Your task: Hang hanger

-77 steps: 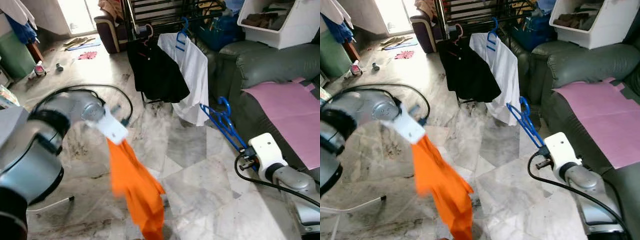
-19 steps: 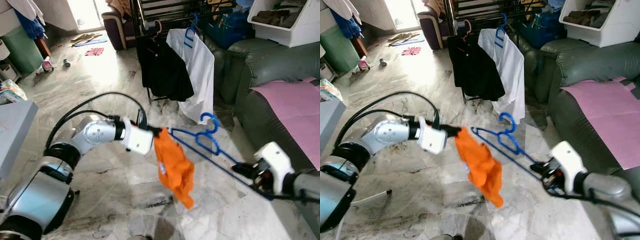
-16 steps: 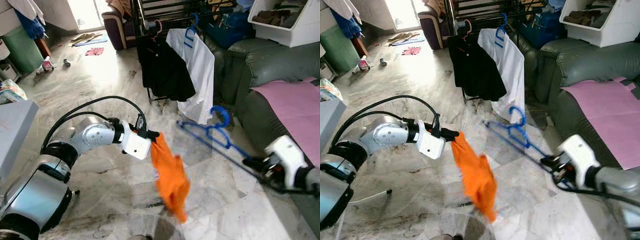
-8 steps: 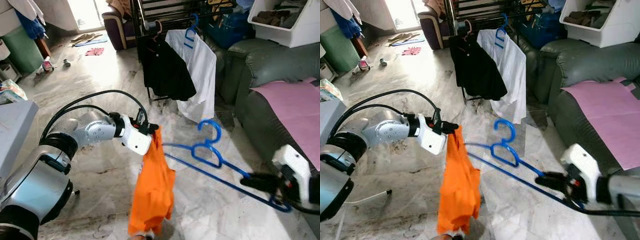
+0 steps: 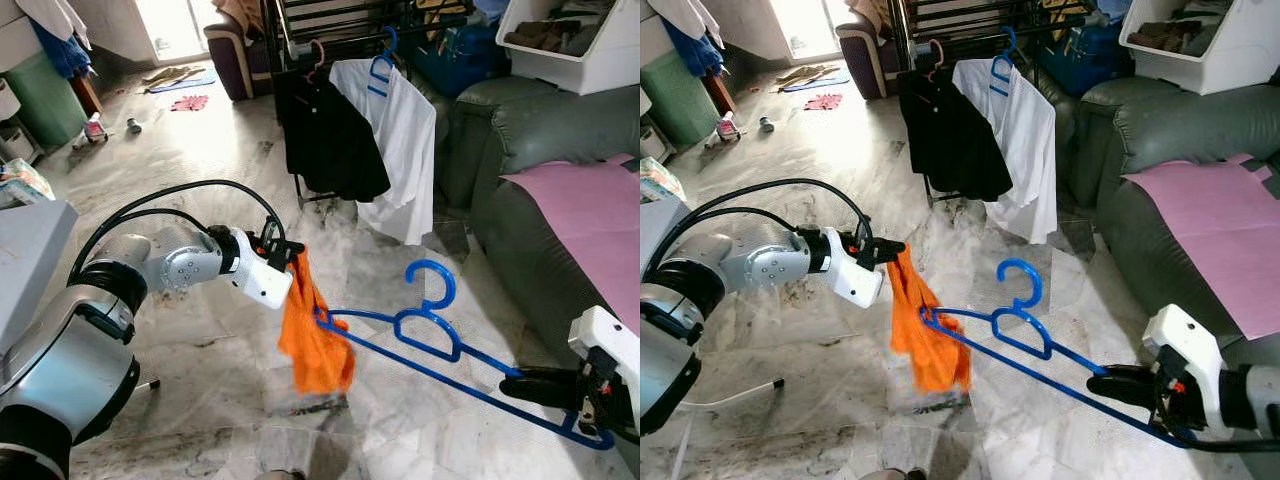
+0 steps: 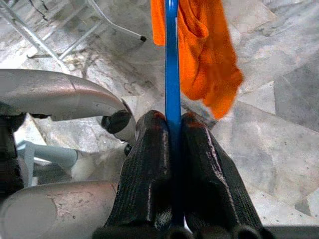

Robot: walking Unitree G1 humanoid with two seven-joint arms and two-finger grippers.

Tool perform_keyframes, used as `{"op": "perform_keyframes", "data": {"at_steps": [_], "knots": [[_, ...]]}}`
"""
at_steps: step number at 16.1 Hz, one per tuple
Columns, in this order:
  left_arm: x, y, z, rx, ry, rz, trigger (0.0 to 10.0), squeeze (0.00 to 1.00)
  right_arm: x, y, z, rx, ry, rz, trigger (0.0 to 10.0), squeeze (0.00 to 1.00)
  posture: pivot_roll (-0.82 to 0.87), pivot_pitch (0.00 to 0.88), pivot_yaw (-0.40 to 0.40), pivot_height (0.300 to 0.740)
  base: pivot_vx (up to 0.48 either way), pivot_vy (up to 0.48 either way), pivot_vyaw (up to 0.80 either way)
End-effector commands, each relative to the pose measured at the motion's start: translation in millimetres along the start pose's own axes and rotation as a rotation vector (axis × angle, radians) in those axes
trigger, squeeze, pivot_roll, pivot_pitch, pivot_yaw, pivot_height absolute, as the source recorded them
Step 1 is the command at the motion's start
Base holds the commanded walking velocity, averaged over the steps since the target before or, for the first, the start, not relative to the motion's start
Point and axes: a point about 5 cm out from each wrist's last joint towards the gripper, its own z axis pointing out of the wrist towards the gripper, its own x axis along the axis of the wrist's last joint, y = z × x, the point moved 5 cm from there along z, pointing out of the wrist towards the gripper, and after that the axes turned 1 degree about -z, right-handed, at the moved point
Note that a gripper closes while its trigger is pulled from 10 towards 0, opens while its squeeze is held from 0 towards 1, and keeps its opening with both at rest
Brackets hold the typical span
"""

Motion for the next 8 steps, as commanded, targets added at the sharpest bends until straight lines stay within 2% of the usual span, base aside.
{"op": "perform_keyframes", "data": {"at_steps": [1,4,8], "knots": [[-5,-7.4,-4.2,0.008,-0.015,0.03,10.0,0.0,7,-6.5,-2.3,0.042,0.012,-0.029,10.0,0.0,-0.07,0.059,0.122,0.74,0.0,0.0,0.0],[-1,-11.3,-3.1,0.027,0.005,0.024,10.0,0.0,5,-0.4,2.6,0.012,0.012,-0.03,10.0,0.0,-0.07,0.058,0.122,0.74,0.0,0.0,0.0],[4,-27.2,-6.3,0.097,0.051,-0.008,10.0,0.0,-4,10.2,21.5,-0.062,0.021,-0.011,10.0,0.0,-0.06,0.058,0.115,0.74,0.0,0.0,0.0]]}}
